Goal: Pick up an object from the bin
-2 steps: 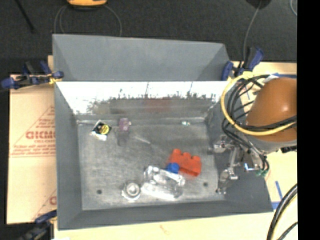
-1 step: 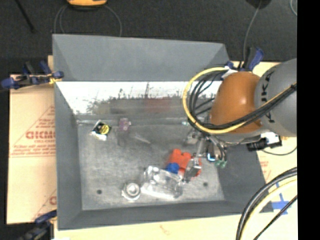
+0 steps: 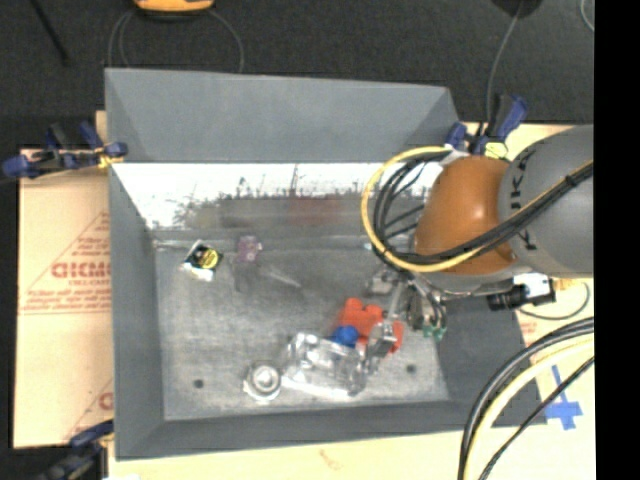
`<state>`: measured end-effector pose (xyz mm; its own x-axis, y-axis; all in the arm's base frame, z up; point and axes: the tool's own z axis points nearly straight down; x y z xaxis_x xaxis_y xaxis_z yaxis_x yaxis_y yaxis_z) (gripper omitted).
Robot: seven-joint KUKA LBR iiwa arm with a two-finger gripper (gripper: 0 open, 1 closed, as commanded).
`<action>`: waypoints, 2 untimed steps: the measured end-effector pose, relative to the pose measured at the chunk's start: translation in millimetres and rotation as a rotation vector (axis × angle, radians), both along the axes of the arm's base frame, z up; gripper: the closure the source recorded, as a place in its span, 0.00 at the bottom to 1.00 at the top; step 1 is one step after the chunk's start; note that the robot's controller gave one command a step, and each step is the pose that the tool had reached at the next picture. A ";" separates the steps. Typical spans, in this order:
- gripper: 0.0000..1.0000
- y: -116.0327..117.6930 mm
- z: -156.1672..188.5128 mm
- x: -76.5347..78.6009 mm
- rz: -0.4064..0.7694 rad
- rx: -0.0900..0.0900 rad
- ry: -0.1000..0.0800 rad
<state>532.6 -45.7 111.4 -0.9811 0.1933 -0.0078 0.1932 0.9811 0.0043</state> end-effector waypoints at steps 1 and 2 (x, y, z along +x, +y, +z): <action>1.00 -1.3 -2.3 1.8 0.001 -0.004 -0.012; 1.00 -27.2 -36.6 83.0 0.464 -0.006 0.004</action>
Offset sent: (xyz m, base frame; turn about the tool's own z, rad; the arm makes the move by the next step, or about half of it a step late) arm 0.0000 0.0000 0.0000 0.0000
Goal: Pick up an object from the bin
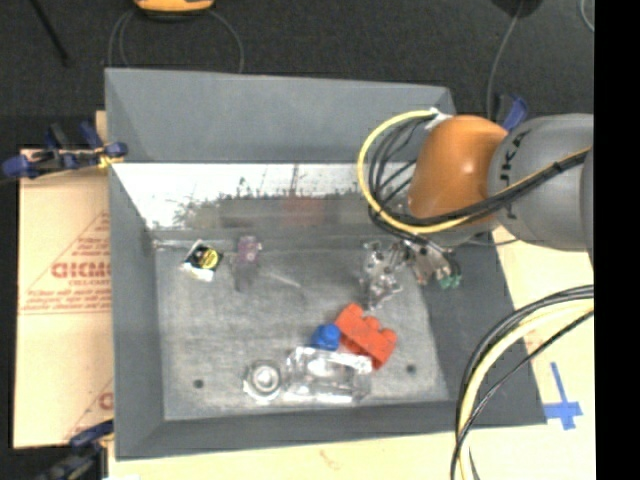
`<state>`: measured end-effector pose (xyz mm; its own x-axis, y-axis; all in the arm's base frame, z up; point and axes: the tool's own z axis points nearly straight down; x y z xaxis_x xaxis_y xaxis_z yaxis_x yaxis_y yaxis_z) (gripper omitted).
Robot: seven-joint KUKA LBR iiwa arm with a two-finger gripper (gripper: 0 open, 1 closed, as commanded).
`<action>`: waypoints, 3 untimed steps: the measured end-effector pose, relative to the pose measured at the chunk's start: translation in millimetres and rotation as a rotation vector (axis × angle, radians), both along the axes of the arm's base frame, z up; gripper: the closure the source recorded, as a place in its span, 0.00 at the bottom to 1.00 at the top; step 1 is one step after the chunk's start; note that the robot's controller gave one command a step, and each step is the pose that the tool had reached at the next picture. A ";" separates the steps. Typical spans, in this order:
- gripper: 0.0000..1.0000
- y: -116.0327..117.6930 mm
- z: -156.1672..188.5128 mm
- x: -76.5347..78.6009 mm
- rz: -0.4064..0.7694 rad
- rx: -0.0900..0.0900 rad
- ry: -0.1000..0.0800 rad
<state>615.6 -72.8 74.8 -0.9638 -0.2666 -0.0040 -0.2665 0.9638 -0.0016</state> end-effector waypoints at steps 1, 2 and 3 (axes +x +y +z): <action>0.00 0.1 -0.9 -0.7 -0.001 0.001 0.000; 0.00 29.7 0.7 -58.9 0.240 -0.007 -0.017; 0.00 50.7 0.3 -84.4 0.245 -0.004 -0.016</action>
Offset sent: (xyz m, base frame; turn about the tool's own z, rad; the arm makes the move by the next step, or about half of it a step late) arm 0.0000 0.0000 0.0000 0.0000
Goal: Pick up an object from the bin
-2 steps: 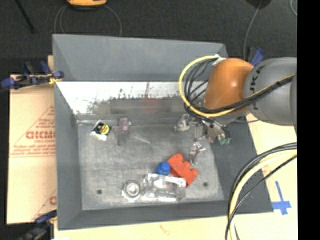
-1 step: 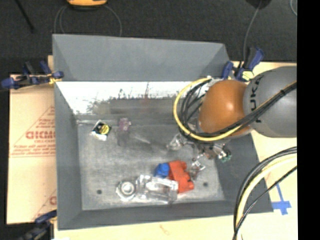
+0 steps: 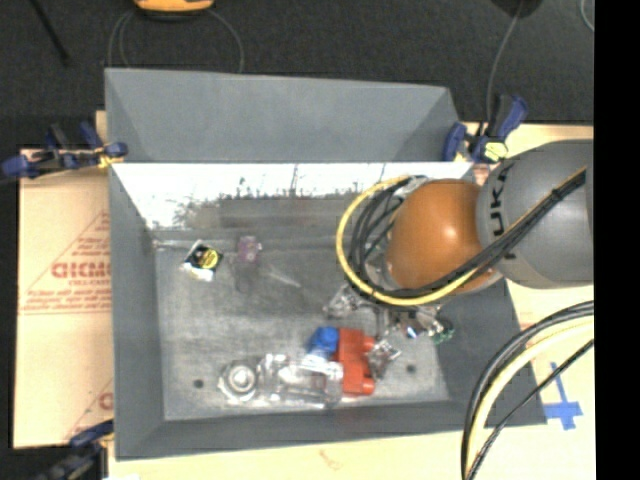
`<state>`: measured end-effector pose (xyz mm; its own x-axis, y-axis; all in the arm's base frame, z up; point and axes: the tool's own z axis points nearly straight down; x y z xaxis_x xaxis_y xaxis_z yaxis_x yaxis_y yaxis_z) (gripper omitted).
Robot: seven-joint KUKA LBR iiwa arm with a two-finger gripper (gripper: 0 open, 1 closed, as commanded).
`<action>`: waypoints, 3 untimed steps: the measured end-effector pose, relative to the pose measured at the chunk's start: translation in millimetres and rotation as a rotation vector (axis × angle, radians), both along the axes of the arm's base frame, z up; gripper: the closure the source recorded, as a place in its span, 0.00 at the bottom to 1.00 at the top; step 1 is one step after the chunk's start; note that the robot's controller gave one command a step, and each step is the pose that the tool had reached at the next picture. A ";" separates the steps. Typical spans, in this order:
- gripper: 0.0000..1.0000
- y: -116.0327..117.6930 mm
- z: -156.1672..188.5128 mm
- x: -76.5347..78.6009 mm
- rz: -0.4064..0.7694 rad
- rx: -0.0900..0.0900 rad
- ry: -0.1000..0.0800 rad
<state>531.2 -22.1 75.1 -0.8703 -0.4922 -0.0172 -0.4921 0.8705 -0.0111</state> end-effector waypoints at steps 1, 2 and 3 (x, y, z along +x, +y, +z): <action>1.00 0.3 1.4 2.3 0.001 0.001 -0.005; 1.00 -3.3 168.7 -2.4 0.200 -0.003 0.009; 1.00 20.2 76.5 -30.3 -0.007 0.004 0.024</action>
Offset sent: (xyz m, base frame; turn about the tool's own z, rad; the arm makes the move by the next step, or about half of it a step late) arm 0.0000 0.0000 0.0000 0.0000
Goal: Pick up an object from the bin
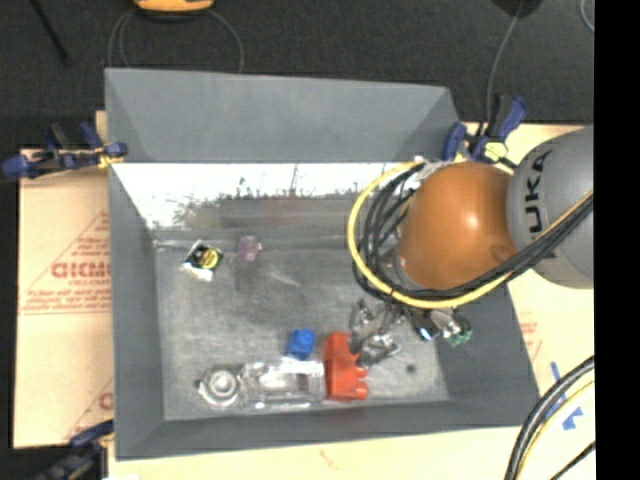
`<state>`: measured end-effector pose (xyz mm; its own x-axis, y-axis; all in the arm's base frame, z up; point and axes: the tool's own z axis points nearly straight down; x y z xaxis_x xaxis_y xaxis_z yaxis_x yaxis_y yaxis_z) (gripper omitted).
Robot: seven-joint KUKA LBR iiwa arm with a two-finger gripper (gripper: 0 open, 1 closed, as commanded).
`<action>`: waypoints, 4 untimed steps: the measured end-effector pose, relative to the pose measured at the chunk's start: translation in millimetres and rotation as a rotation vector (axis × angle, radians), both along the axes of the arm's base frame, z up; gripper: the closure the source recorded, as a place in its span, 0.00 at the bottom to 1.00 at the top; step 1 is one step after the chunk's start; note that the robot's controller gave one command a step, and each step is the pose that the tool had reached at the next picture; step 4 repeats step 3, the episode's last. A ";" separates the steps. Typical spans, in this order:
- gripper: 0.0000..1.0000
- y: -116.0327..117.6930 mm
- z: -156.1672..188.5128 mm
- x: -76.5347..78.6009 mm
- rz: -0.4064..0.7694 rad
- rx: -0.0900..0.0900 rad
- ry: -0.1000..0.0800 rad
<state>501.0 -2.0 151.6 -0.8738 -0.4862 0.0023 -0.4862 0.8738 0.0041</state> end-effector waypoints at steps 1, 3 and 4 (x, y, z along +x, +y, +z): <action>1.00 2.0 60.0 40.2 0.254 -0.003 -0.013; 1.00 -36.8 97.7 -26.0 0.072 -0.004 -0.016; 1.00 -36.8 97.7 -26.0 0.072 -0.004 -0.016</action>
Offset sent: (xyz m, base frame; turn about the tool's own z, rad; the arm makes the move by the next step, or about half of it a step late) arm 0.0378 0.0028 0.0580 -0.2557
